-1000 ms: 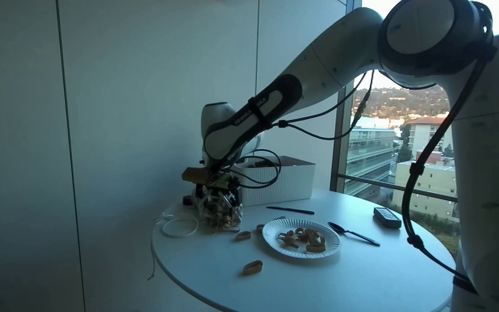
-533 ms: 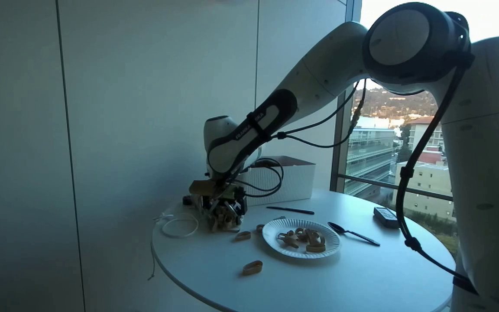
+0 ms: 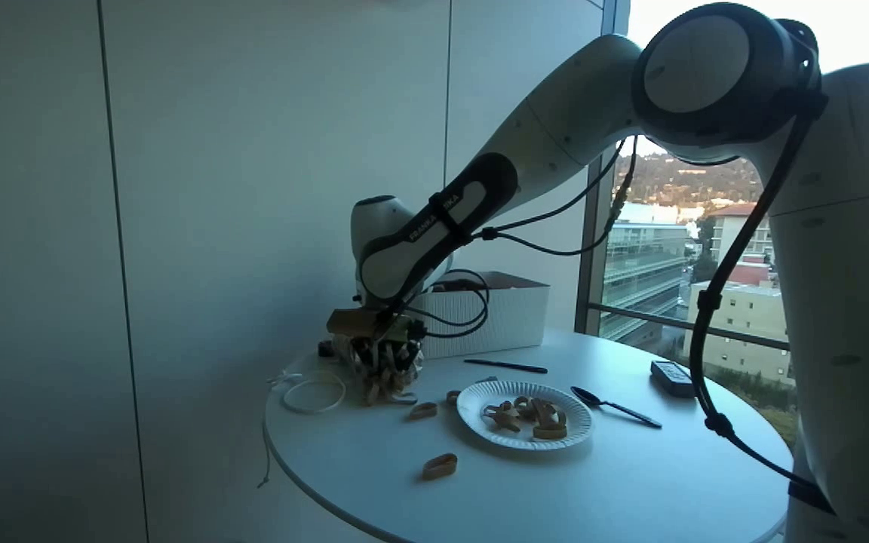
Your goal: Get the rubber bands from the table and plastic and put them on the plate
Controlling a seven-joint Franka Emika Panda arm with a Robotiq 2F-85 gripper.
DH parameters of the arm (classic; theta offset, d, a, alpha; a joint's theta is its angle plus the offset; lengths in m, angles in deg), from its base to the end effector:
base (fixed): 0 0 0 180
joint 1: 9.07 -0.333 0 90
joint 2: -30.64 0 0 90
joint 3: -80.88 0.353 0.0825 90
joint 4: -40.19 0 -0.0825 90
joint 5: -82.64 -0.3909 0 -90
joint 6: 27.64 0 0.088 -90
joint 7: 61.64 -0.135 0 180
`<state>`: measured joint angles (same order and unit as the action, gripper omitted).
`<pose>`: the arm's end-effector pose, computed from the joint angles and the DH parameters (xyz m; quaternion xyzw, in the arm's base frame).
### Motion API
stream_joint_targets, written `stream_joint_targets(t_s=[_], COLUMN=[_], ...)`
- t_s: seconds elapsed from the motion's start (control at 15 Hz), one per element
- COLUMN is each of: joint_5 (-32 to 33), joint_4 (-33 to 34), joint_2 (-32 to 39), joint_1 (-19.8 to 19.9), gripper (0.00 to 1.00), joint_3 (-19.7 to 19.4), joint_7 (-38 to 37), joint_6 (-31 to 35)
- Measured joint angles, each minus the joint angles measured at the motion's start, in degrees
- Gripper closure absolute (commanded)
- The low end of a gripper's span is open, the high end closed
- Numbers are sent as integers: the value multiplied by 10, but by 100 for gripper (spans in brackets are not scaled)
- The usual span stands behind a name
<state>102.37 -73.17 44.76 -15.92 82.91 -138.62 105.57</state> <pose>0.6235 0.0835 0.3590 0.8775 -0.4600 0.1225 0.0586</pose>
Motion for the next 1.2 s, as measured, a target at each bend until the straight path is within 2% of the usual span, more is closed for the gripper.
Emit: stream_joint_targets(t_s=[0.13, 0.27, 0.6, 0.8, 1.0, 1.07, 1.13, 1.2], joint_5=[10, 15, 62, 64, 65, 73, 92, 110], joint_4=[0, 0, -9, -27, -41, -41, -41, -40], joint_2=[-1, -2, -24, -53, -80, -87, -92, -95], joint_1=[-3, -5, -15, -20, -20, -21, -21, -22], gripper=[100, 96, 96, 96, 95, 66, 65, 59], joint_3=[0, 0, 0, 4, 9, 9, 10, 12], joint_7=[0, 2, 3, 19, 45, 48, 49, 49], joint_6=[0, 0, -1, -3, -38, -64, -99, -131])
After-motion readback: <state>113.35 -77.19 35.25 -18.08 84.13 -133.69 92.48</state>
